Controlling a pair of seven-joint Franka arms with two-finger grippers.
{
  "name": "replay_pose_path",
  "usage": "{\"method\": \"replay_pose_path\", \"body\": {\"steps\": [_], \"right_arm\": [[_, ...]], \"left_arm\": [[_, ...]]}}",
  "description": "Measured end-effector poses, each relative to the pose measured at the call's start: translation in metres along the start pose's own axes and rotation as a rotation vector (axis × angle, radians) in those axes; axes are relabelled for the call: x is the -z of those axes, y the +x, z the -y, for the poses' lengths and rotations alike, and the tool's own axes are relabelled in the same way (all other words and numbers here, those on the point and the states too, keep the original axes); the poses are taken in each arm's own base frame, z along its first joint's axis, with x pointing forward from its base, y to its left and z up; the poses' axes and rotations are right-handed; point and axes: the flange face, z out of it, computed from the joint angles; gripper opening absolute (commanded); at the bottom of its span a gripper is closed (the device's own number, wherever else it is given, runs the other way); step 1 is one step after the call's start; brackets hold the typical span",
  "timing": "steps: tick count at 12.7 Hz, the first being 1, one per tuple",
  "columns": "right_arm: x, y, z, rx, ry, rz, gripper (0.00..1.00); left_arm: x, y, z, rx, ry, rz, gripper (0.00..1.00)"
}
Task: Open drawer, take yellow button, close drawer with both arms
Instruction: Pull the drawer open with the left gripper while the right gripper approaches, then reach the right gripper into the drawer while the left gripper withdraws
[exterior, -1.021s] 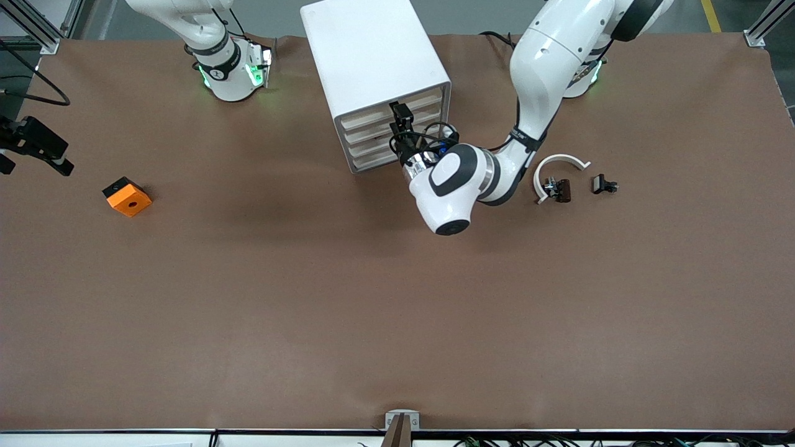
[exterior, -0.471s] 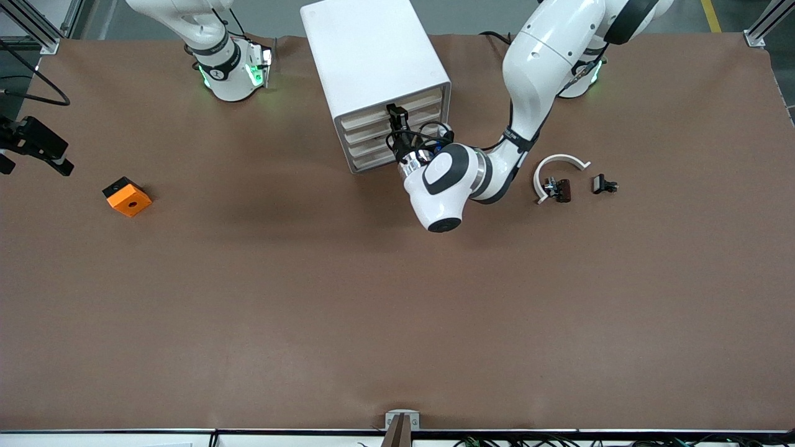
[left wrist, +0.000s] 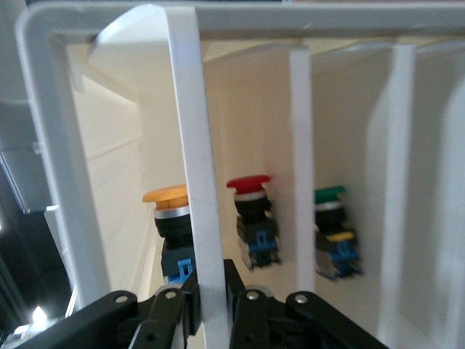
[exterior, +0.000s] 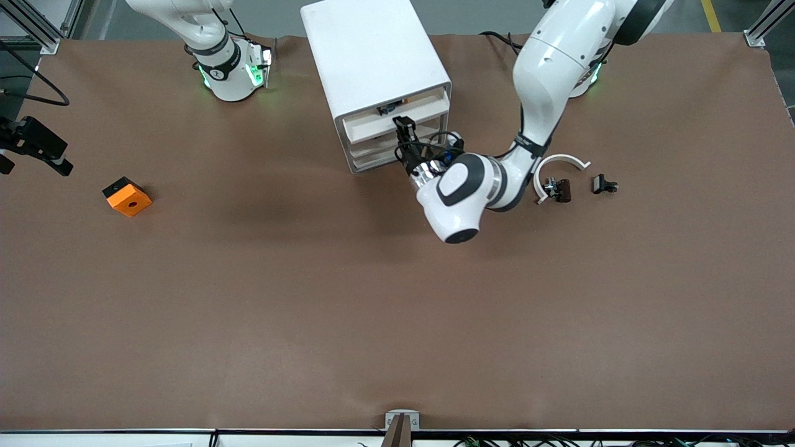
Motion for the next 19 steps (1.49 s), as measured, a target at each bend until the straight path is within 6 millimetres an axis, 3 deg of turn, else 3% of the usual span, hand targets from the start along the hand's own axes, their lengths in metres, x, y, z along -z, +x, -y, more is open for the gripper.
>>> {"method": "replay_pose_path", "body": {"steps": [3,7,8,9,10,15,19], "right_arm": [[0.001,0.000,0.000,0.001,0.000,-0.001,1.00],[0.000,0.000,0.012,0.023,0.003,0.003,1.00],[-0.002,-0.001,0.014,0.027,0.003,0.011,1.00],[-0.006,-0.001,0.016,0.030,0.003,0.024,1.00],[-0.012,0.000,0.021,0.039,0.003,0.041,1.00],[-0.028,0.000,0.066,0.014,0.009,0.082,1.00],[-0.024,-0.019,0.154,-0.154,0.017,0.087,1.00]], "left_arm": [[0.050,0.016,-0.006,0.015,-0.023,0.093,0.00],[0.088,0.027,-0.007,0.010,-0.051,0.164,0.00],[0.094,0.029,-0.007,0.010,-0.056,0.175,0.19],[0.099,0.031,-0.007,0.010,-0.061,0.185,0.68],[0.107,0.033,-0.008,0.008,-0.077,0.204,1.00],[0.157,0.060,-0.012,-0.013,-0.116,0.284,1.00],[0.220,0.094,-0.009,-0.082,-0.225,0.355,1.00]]}}
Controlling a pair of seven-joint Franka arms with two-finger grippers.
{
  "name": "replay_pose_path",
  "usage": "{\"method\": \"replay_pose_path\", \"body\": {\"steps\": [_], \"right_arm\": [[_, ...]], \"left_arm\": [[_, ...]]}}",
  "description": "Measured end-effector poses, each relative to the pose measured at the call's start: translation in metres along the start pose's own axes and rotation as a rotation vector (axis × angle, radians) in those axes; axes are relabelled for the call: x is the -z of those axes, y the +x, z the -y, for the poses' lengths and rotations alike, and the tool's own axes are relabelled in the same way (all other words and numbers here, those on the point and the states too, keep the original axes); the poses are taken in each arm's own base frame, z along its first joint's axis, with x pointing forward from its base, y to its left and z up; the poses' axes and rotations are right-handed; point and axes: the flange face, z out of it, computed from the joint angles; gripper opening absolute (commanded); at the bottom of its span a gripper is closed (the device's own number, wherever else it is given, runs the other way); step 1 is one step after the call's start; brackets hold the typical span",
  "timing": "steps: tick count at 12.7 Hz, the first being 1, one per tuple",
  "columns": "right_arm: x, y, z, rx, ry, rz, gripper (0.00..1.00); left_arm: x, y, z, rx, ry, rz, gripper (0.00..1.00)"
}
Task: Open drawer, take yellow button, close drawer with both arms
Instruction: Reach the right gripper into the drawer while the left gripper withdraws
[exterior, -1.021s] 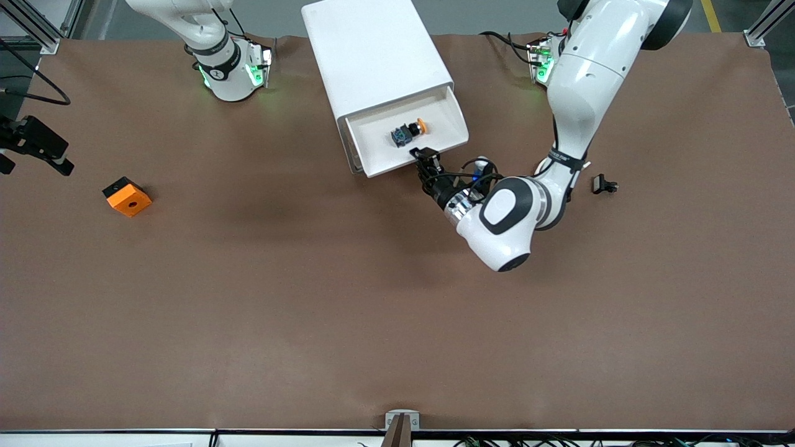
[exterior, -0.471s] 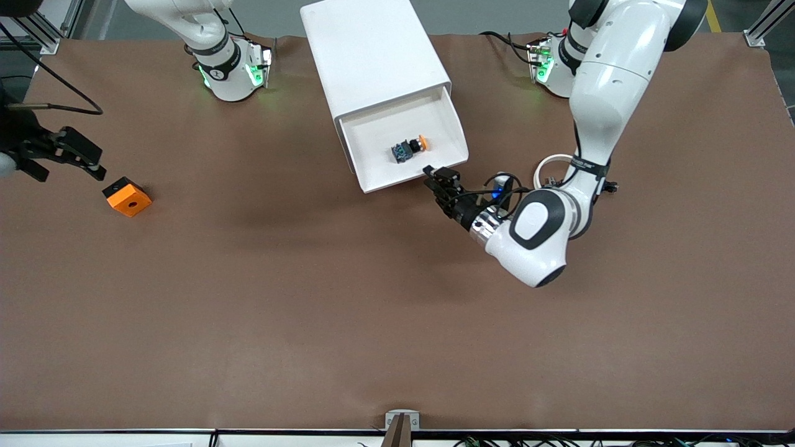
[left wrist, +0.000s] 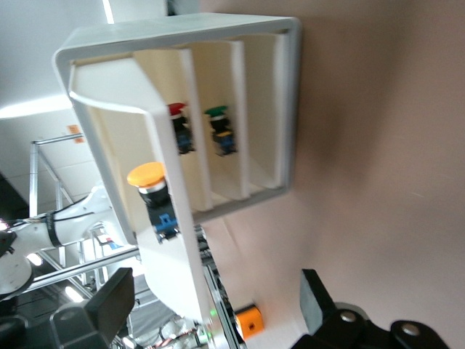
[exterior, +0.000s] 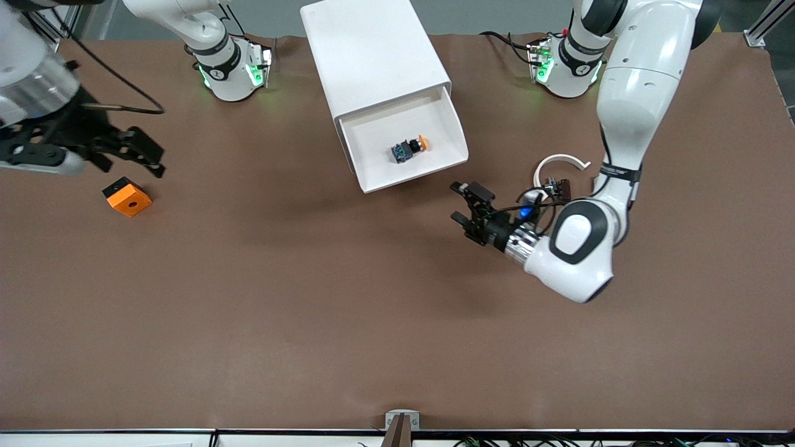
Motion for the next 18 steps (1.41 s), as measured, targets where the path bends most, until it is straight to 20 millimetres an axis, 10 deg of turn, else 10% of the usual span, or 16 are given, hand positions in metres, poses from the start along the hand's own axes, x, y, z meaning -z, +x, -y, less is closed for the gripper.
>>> {"method": "replay_pose_path", "body": {"steps": [6,18], "right_arm": [[-0.005,-0.063,0.102,-0.241,0.000,0.029,1.00],[-0.129,-0.164,0.293,-0.644,-0.043,0.095,1.00]], "left_arm": [[0.086,0.024,-0.004,-0.167,-0.187,0.000,1.00],[0.196,0.053,0.074,-0.718,-0.488,-0.381,1.00]]}}
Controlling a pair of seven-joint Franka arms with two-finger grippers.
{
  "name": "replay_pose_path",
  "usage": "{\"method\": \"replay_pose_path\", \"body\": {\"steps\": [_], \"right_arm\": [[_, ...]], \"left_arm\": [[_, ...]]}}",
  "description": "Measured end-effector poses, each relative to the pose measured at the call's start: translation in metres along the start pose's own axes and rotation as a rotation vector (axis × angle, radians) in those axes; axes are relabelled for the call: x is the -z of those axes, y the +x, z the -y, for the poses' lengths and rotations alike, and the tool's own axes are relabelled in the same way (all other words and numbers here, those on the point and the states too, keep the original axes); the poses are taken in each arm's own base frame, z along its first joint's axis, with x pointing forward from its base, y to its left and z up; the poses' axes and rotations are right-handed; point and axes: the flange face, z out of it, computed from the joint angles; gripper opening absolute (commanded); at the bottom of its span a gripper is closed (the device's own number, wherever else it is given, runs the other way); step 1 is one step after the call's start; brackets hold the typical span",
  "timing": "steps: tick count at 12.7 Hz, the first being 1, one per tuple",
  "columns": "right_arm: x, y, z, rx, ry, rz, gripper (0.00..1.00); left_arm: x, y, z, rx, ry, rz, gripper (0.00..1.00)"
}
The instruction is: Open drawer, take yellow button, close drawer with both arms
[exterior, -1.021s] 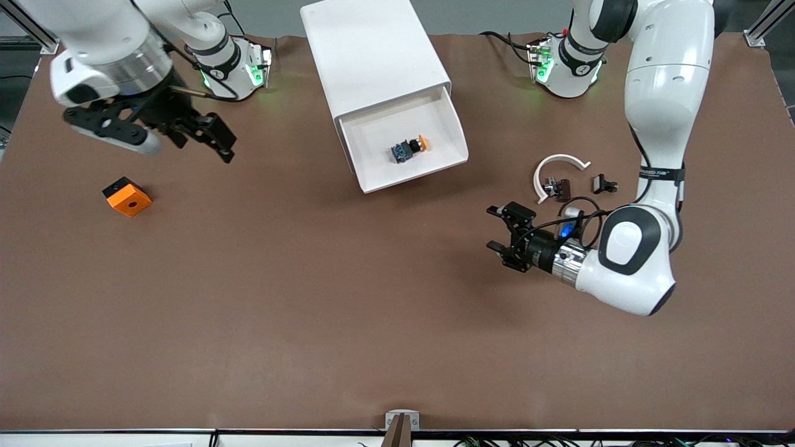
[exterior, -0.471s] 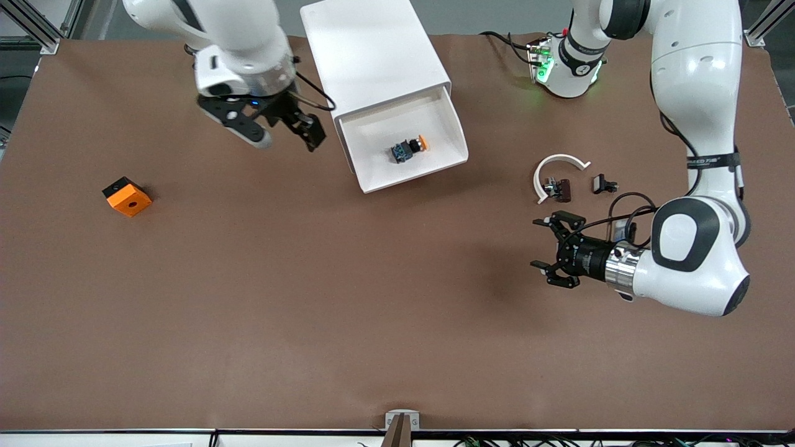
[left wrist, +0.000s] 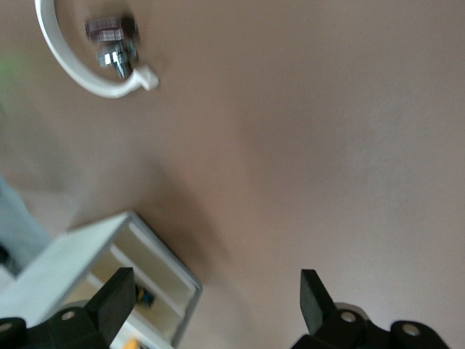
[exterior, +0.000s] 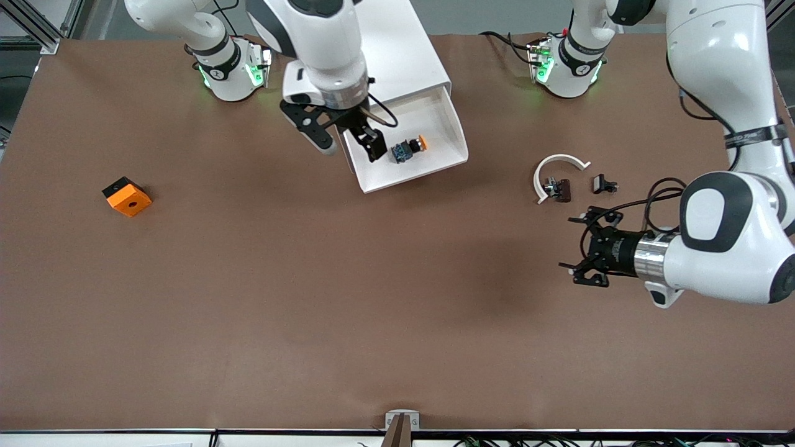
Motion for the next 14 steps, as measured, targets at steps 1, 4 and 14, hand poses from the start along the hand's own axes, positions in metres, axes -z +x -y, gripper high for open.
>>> {"method": "replay_pose_path", "body": {"steps": [1,4,14], "right_arm": [[-0.011,-0.006,0.009,-0.016,-0.009,-0.002,1.00],[-0.046,-0.018,0.030,-0.025,-0.025,0.007,1.00],[-0.089,-0.062,0.038,-0.012,-0.063,0.077,1.00]], "left_arm": [[0.011,-0.002,0.007,-0.038,-0.007,-0.051,1.00],[0.036,-0.012,0.024,-0.241,-0.006,-0.174,1.00],[0.063,-0.037,0.053,-0.876,0.110,-0.360,1.00]]}}
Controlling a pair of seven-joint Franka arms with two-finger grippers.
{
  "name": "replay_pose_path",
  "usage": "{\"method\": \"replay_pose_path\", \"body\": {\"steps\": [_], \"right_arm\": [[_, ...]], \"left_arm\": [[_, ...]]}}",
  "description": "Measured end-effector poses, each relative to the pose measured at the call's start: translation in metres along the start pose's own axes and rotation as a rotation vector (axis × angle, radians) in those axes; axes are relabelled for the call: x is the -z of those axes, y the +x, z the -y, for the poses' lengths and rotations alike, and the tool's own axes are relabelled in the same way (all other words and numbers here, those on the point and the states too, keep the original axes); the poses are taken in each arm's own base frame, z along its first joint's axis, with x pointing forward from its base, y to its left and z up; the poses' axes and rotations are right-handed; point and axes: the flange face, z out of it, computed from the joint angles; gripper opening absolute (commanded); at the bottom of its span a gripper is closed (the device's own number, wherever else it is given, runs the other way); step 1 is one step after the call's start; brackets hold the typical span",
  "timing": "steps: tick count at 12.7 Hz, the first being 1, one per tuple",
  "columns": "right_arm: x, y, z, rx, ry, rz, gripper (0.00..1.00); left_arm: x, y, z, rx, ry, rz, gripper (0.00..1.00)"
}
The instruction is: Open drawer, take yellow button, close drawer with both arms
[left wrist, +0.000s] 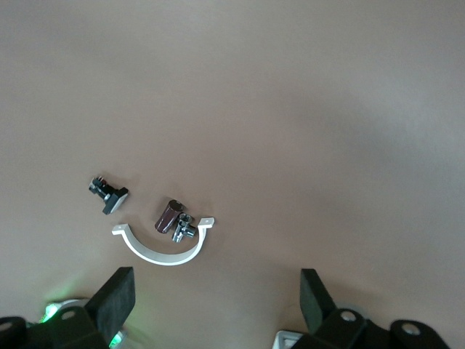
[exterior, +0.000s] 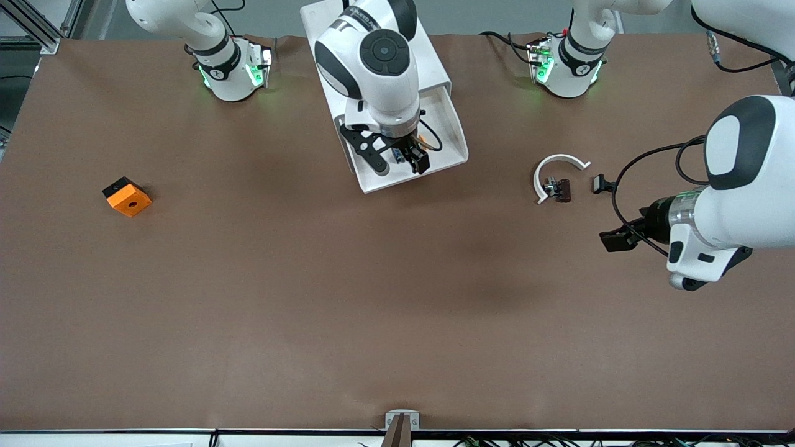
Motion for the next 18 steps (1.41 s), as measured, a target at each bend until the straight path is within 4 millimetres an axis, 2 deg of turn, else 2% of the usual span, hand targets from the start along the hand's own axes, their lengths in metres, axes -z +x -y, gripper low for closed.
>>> {"method": "replay_pose_path", "body": {"steps": [2,4,5,6,8,9,12,14,16,18], "right_arm": [[-0.015,-0.005,0.000,0.007,-0.026,-0.005,1.00],[-0.025,-0.008,0.000,0.011,-0.045,-0.009,0.74],[-0.028,-0.009,-0.001,0.012,-0.050,-0.009,0.54],[-0.030,-0.009,-0.001,0.011,-0.053,-0.008,0.40],[-0.029,-0.009,-0.001,0.008,-0.053,-0.001,0.23],[-0.028,-0.009,-0.001,0.007,-0.051,0.000,0.18],[-0.027,-0.007,-0.001,0.004,-0.049,0.000,0.18],[-0.021,0.006,0.000,-0.014,-0.063,-0.003,0.19],[0.006,0.037,-0.002,-0.029,-0.114,-0.002,0.19],[0.052,0.088,-0.012,0.021,-0.171,0.016,0.19]], "left_arm": [[-0.015,-0.004,-0.008,-0.066,0.026,0.008,1.00],[-0.030,-0.013,-0.024,-0.111,0.042,-0.003,1.00],[-0.036,-0.019,-0.031,-0.129,0.037,-0.014,1.00],[-0.042,-0.025,-0.037,-0.145,0.029,-0.023,1.00],[-0.058,-0.037,-0.048,-0.175,0.014,-0.031,1.00],[-0.066,-0.045,-0.056,-0.194,0.009,-0.032,1.00],[-0.089,-0.070,-0.088,-0.264,-0.010,-0.044,1.00],[-0.095,-0.081,-0.101,-0.291,-0.018,-0.053,1.00],[-0.104,-0.090,-0.111,-0.302,-0.023,-0.063,1.00],[-0.121,-0.105,-0.129,-0.283,-0.035,-0.089,1.00]]}}
